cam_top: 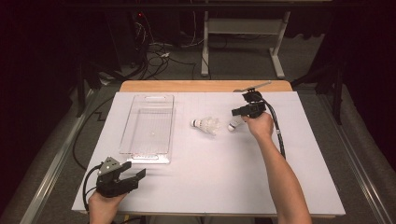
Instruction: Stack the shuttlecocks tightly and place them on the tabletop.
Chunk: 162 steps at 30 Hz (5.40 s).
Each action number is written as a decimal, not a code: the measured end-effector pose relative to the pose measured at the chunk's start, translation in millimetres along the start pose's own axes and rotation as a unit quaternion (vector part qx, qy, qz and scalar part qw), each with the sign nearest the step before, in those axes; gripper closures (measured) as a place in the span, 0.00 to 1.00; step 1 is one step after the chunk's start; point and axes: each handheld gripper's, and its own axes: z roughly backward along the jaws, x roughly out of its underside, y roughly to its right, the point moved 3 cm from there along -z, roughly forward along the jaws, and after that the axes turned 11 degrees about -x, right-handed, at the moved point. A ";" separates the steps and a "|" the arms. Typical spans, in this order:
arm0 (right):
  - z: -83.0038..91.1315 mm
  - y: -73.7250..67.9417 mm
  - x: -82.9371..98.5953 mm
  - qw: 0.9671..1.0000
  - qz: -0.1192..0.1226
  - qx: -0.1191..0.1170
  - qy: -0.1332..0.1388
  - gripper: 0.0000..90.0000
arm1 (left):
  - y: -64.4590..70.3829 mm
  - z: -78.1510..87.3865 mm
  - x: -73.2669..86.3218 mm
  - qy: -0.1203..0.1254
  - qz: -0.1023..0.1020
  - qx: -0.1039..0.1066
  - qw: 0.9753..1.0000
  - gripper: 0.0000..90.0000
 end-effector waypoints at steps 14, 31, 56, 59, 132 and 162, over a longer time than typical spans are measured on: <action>12.1 -5.5 16.2 1.000 0.007 -0.021 -0.007 0.99 | 0.5 0.2 -0.1 0.000 -0.003 -0.002 1.000 0.37; 20.8 -13.2 32.8 0.999 0.018 -0.028 -0.013 0.99 | 1.7 0.1 -0.2 0.002 -0.004 -0.003 1.000 0.37; 33.7 -10.4 55.4 0.999 0.023 -0.025 -0.034 0.88 | 1.5 -0.2 -0.4 0.001 -0.003 -0.004 1.000 0.37; 35.0 -10.9 58.4 0.999 0.022 -0.025 -0.039 0.88 | 1.4 -0.3 -0.4 0.001 -0.003 -0.004 1.000 0.37; 45.8 -48.8 85.2 0.996 0.077 -0.048 -0.012 1.00 | 0.3 0.6 -0.4 0.001 -0.002 -0.005 1.000 0.37; 29.2 -58.8 78.0 0.995 0.087 -0.053 -0.016 1.00 | 0.2 0.0 -0.4 0.001 -0.001 -0.005 1.000 0.37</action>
